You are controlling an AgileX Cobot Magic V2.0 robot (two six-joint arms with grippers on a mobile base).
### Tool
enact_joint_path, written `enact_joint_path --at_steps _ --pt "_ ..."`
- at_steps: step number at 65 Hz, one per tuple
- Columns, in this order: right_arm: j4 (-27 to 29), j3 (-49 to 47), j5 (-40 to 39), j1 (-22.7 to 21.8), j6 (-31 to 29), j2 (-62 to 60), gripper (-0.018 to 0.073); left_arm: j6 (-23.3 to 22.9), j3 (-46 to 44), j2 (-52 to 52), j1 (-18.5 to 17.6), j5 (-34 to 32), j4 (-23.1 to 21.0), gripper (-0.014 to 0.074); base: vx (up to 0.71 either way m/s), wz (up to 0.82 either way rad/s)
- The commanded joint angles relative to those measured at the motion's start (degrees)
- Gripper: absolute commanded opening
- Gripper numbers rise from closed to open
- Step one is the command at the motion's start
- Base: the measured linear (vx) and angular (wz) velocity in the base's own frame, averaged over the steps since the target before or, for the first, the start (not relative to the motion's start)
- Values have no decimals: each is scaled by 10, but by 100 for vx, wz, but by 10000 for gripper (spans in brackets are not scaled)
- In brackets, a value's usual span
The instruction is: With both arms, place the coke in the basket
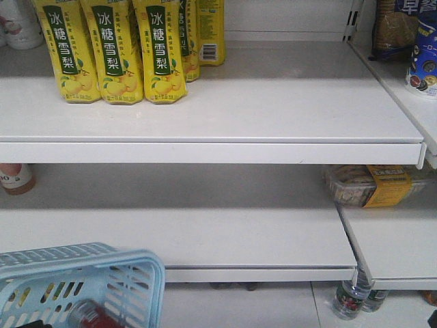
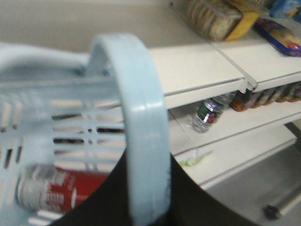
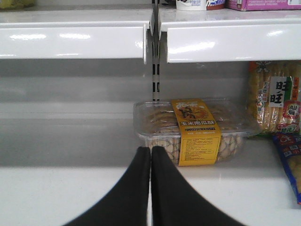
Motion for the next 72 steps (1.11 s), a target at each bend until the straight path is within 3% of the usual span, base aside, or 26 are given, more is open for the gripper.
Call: enact_joint_path --at_steps 1,8,18,42,62,72 --pt "1 -18 -40 -3 -6 6 -10 -58 5 -18 -3 -142 102 -6 0 0" --pt "1 -18 -40 -3 -6 6 -10 -79 33 -39 15 -195 179 -6 0 0" --pt "1 -18 -40 -3 -6 6 -10 -80 57 -73 74 -222 182 -6 0 0" --pt "1 -18 -38 -3 -6 7 -10 -80 59 -148 192 -187 183 -6 0 0" --pt "1 -18 -38 -3 -6 7 -10 -80 60 -176 230 -169 183 -6 0 0" --pt "1 -18 -38 -3 -6 7 -10 -80 61 -176 232 -166 183 -6 0 0"
